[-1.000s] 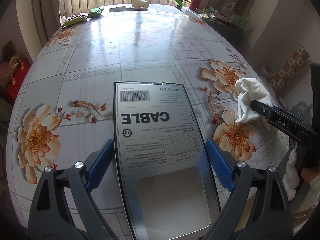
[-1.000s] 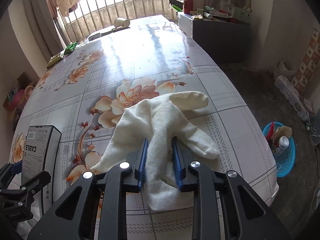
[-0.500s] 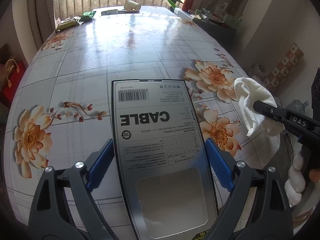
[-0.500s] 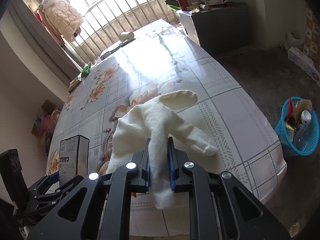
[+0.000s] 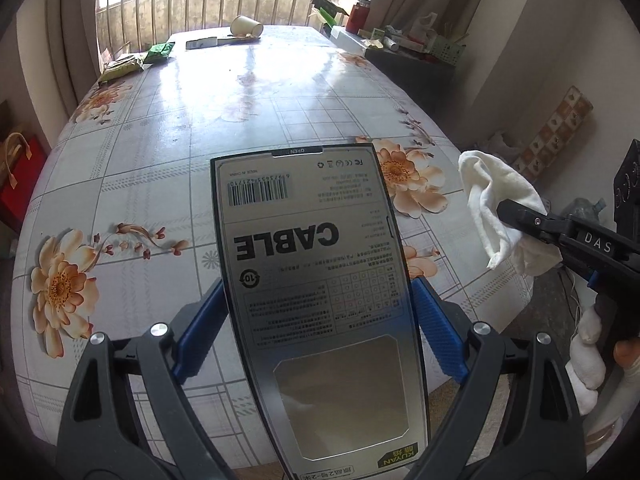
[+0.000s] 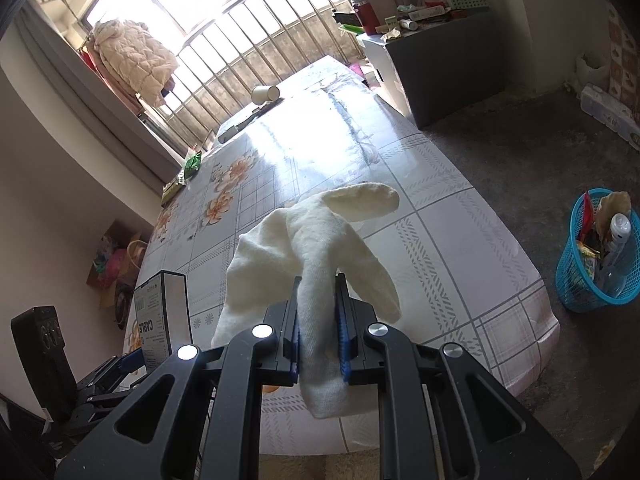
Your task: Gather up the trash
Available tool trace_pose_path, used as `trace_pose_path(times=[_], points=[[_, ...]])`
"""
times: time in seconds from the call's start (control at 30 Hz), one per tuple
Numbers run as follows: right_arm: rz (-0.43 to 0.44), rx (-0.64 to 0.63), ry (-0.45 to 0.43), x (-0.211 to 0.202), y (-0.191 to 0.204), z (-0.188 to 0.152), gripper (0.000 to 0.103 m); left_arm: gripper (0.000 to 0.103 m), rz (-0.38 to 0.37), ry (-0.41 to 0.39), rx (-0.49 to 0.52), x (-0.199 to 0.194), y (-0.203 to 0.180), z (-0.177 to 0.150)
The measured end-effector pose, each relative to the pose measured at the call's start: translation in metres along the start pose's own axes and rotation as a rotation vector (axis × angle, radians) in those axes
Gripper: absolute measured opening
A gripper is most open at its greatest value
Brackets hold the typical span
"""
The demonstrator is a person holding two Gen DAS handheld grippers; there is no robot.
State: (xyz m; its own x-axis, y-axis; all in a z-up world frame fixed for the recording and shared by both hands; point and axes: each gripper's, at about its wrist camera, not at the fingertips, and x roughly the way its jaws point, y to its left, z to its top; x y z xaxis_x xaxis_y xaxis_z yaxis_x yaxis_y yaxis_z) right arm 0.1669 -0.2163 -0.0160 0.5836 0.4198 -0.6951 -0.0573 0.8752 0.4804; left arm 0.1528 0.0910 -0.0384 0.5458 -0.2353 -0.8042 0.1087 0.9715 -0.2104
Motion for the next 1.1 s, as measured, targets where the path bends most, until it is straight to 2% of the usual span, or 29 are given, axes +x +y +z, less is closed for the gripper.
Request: trace_pose_path(times=[0.53, 1.1], points=[[0.048, 0.070, -0.072, -0.038, -0.035, -0.002, 0.015, 0.086, -0.022, -0.022, 0.057, -0.013, -0.041, 0.008], [0.050, 0.169, -0.130, -0.074, -0.089, -0.012, 0.015, 0.086, -0.052, -0.002, 0.137, 0.000, -0.098, 0.021]])
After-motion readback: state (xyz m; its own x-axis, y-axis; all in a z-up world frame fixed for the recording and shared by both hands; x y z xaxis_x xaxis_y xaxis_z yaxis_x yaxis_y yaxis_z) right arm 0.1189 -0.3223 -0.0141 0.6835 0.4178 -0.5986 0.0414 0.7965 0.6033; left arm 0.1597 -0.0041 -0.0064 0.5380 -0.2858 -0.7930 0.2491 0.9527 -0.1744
